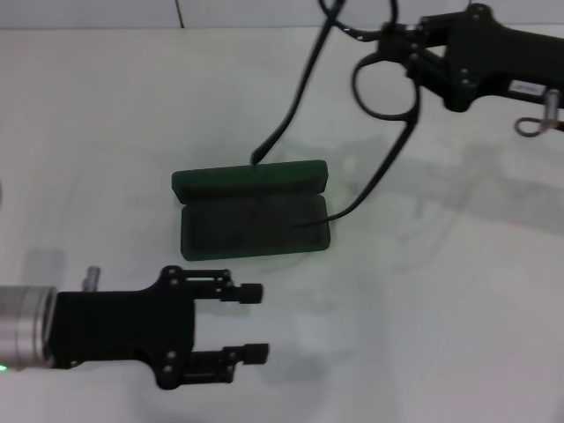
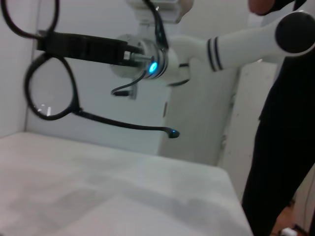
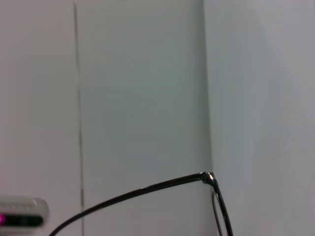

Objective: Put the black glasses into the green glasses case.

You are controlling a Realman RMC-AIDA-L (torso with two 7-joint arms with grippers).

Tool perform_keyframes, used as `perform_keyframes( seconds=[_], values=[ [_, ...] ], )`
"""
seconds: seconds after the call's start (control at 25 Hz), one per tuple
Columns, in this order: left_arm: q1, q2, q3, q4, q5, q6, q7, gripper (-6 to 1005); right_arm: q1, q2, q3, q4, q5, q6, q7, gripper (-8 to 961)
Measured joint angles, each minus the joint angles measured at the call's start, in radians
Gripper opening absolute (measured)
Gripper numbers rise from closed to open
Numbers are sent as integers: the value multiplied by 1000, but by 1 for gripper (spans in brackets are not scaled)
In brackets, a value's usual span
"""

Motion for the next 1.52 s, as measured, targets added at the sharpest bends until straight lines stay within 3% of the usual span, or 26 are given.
perform_keyframes(
  seconds=[0.24, 0.68, 0.88, 1.08, 1.52],
  values=[
    [-61, -2, 3, -73, -5, -13, 68, 513, 38, 7, -47, 77, 61, -14, -16, 61],
    [-179, -4, 7, -183, -9, -14, 71, 287, 48, 7, -118, 168, 159, -11, -102, 63],
    [-220, -7, 5, -224, -17, -28, 73, 64, 73, 7, -118, 227, 169, -13, -139, 64],
    [-237, -7, 8, -247, -50, -39, 74, -2, 82, 7, -164, 245, 198, -7, -171, 65],
    [-224, -7, 7, -248, -115, -32, 66, -2, 69, 7, -211, 274, 208, 18, -221, 67]
  ],
)
